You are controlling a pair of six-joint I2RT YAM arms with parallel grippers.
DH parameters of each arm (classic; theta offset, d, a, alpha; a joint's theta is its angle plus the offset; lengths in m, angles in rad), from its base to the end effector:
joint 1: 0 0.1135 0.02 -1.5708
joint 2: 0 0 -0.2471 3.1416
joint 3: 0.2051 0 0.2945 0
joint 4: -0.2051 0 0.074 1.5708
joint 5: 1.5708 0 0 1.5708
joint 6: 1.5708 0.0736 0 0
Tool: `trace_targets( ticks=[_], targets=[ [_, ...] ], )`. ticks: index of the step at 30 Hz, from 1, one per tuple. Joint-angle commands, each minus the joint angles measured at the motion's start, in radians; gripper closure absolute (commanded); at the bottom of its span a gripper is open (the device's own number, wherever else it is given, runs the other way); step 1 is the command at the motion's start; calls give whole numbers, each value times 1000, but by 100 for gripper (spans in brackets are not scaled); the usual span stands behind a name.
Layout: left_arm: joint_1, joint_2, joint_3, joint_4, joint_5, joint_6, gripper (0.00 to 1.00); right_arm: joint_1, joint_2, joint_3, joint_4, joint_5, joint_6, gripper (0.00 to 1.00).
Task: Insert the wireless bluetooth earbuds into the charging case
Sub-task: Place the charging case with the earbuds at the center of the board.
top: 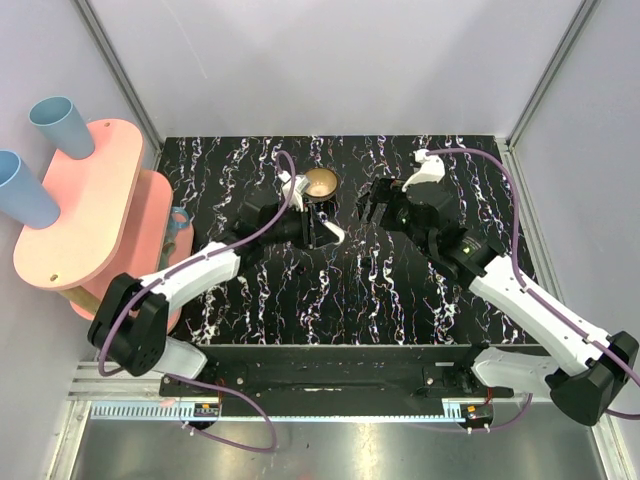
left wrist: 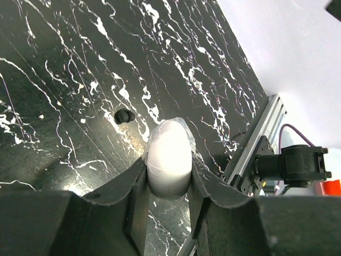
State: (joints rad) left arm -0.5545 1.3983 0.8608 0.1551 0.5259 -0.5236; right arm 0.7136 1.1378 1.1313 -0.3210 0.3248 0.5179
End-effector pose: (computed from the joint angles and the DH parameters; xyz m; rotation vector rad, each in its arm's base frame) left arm 0.3067 -0.2334 0.2095 0.4083 2.0631 -1.1957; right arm 0.2733 0.2055 0.3497 0.0364 1.9156 0.5328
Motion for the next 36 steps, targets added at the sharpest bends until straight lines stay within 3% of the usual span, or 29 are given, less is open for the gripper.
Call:
trace_targets(
  ticks=[1,6,10,15,25,36],
  targets=[
    [4,51,58,125,-21,-125,100,-11,-44,-16,13,30,28,0],
    [4,148,46,260,-14,-222,99,-13,-82,-37,34,2,79,0],
    [4,238,55,365,-21,-297,99,-13,-139,-108,169,-26,93,0],
    [4,341,57,481,-32,-360,99,-13,-156,-123,209,-9,38,0],
    [4,403,66,445,-122,-392,92,-13,-112,-105,166,-84,82,0],
    [7,472,96,413,-175,-440,85,-13,-145,-126,163,-50,56,0]
  ],
)
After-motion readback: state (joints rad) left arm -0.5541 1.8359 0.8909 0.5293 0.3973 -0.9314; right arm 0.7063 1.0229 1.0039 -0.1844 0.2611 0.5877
